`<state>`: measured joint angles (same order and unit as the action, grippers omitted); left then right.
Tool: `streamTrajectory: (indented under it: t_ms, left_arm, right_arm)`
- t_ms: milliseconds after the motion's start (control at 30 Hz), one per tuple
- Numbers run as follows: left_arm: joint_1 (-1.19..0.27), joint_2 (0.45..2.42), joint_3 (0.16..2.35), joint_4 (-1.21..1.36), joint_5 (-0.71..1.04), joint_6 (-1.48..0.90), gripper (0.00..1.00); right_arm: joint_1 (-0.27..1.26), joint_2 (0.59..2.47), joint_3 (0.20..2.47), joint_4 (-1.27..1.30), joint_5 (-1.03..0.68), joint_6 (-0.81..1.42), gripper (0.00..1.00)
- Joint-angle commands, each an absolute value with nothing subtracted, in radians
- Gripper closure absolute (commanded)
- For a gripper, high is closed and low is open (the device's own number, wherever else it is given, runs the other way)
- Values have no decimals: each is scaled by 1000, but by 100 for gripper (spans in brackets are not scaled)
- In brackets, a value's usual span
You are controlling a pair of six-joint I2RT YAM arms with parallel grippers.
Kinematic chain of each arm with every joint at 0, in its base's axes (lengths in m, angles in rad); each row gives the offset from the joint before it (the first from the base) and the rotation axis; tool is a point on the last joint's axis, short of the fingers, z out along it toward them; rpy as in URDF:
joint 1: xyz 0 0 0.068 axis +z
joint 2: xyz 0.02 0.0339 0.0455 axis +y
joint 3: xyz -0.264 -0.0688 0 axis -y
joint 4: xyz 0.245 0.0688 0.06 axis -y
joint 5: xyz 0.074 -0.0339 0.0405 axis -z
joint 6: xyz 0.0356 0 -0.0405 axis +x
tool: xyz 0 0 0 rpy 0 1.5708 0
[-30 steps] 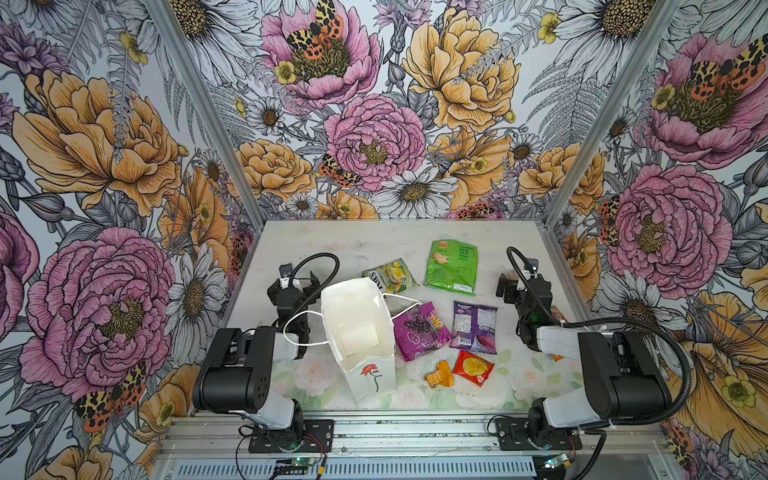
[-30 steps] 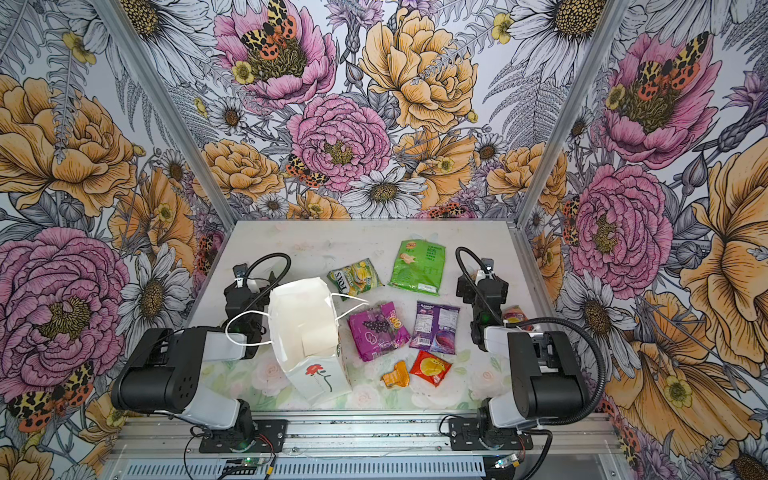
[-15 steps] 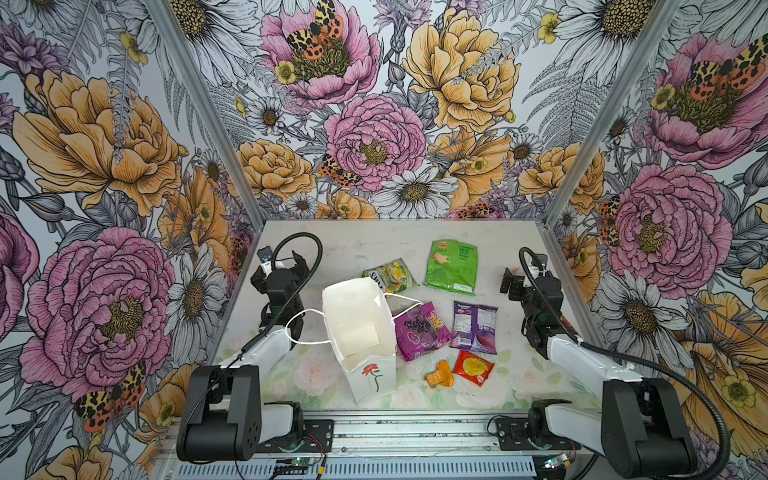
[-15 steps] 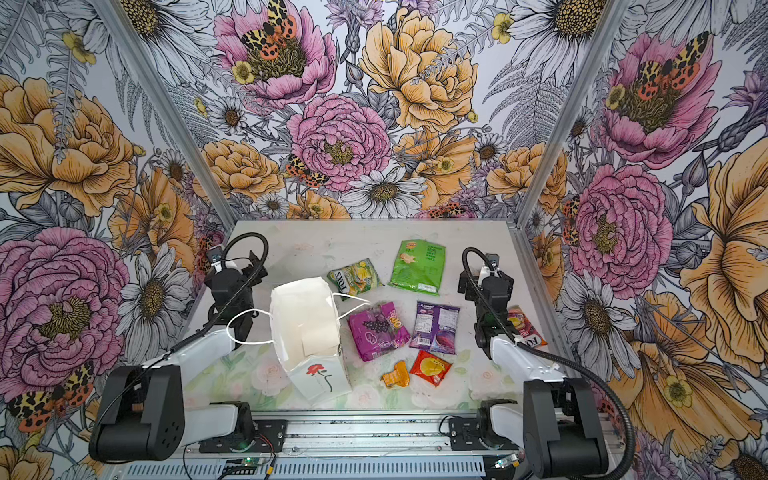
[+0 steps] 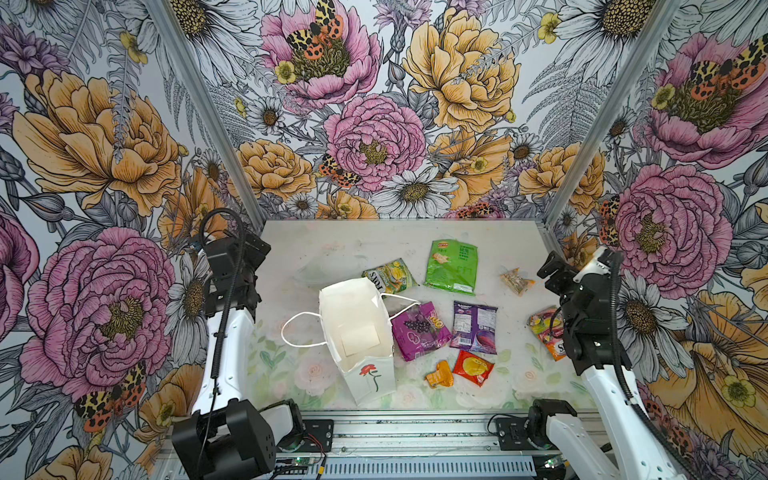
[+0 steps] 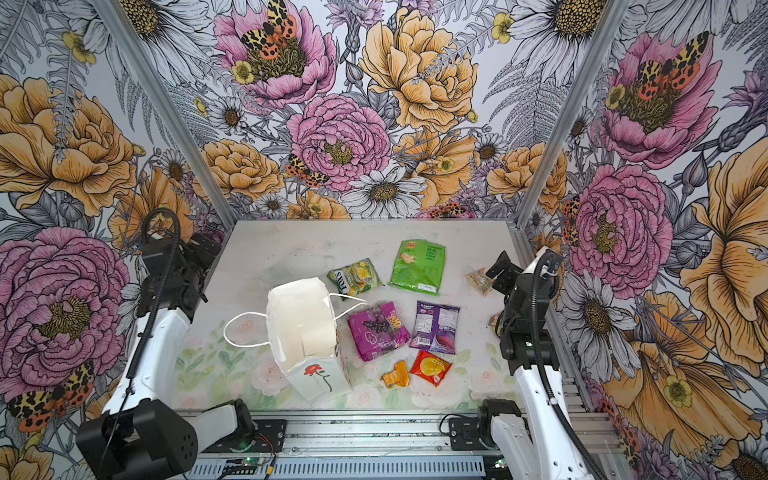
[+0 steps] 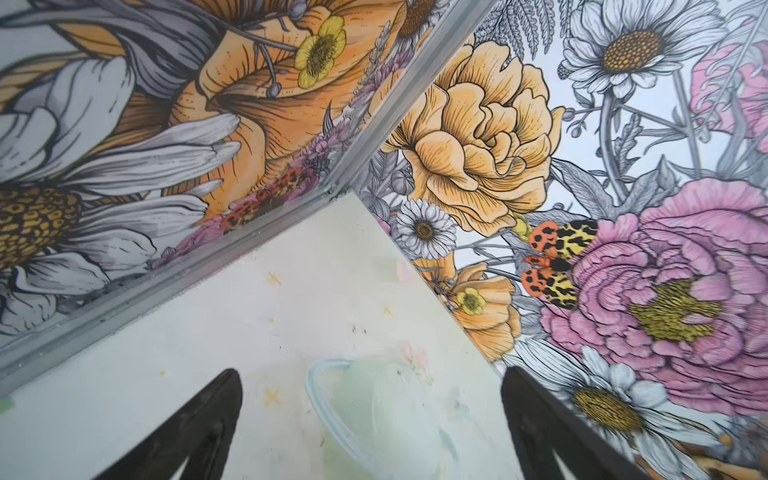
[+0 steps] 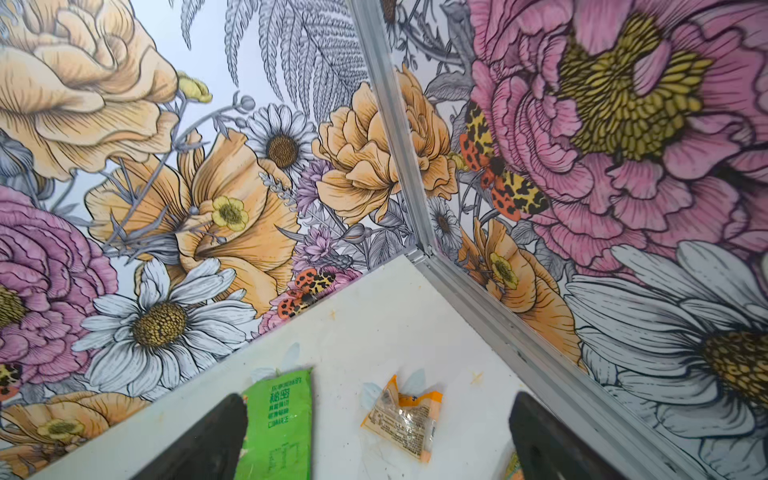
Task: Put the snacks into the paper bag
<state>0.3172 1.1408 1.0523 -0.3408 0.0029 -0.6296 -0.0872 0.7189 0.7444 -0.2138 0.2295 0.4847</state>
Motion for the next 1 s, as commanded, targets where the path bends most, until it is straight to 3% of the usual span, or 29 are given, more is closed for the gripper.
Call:
streamTrajectory:
  t_ms: [0,167,300,400,500,667,967]
  left_arm:
    - [278,1094,1215,-597,195,-571,1]
    - [161,1038,1369,-849,151,-457,1]
    - [-79,1016,1521,-1056,17,-430,1]
    - [-283,1000,1611,-1176,-141,-468,1]
    - [-469,1013,1686,-1282,-288,-509,7]
    - [-712,1063,1764,-1496,-411,-650,9]
    - [-875,1172,1859,-1779,-381,-791,13]
  right_arm:
    - [-92,690,816,-411,113,548,0]
    - [-92,742,954,-605,-77,533,0]
    - [-67,755,1044,-723,-194,517,0]
    - [-25,763,1075,-782,-190,518,0]
    - [31,779,1082,-811,-179,564,0]
    - [131,800,1087,-829,-131,584,0]
    - [182,820,1118,-837,-101,564,0]
